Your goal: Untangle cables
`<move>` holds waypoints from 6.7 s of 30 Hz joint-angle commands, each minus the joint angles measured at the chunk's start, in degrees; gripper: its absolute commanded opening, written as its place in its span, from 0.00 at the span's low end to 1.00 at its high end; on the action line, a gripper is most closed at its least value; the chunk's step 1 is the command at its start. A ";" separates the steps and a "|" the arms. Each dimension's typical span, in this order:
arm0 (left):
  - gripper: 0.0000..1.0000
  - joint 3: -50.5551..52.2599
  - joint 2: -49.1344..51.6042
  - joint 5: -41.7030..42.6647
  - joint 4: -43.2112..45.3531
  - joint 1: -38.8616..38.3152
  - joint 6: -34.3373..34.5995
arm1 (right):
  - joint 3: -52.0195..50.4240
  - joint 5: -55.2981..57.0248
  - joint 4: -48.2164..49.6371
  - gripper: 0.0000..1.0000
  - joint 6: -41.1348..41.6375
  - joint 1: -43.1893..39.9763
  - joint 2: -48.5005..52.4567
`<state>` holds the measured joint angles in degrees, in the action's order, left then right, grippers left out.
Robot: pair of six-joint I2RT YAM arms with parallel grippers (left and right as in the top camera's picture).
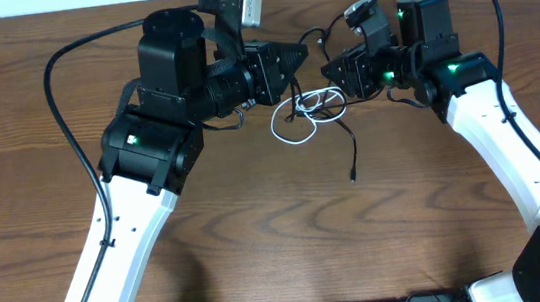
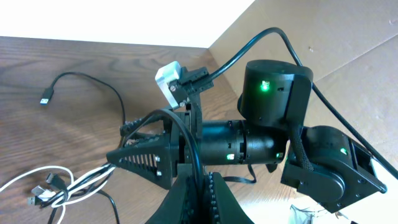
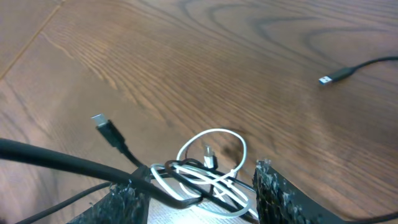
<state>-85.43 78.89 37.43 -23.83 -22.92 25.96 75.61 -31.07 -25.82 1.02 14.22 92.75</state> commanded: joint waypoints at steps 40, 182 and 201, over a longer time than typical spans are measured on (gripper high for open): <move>0.08 -2.12 13.05 -31.41 -13.09 1.01 -5.31 | 0.46 29.97 -11.21 0.01 18.71 -15.02 -20.61; 0.08 -2.67 -11.74 -38.97 -4.04 21.59 -4.90 | 0.44 18.99 -4.20 0.20 8.33 -9.92 22.75; 0.07 -2.67 -2.16 2.45 -15.37 12.55 -25.09 | 0.52 1.62 -6.86 0.81 -7.52 -8.87 -4.44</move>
<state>-86.28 77.10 31.46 -38.37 -8.38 10.39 75.70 -26.17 -31.83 -2.33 4.84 92.18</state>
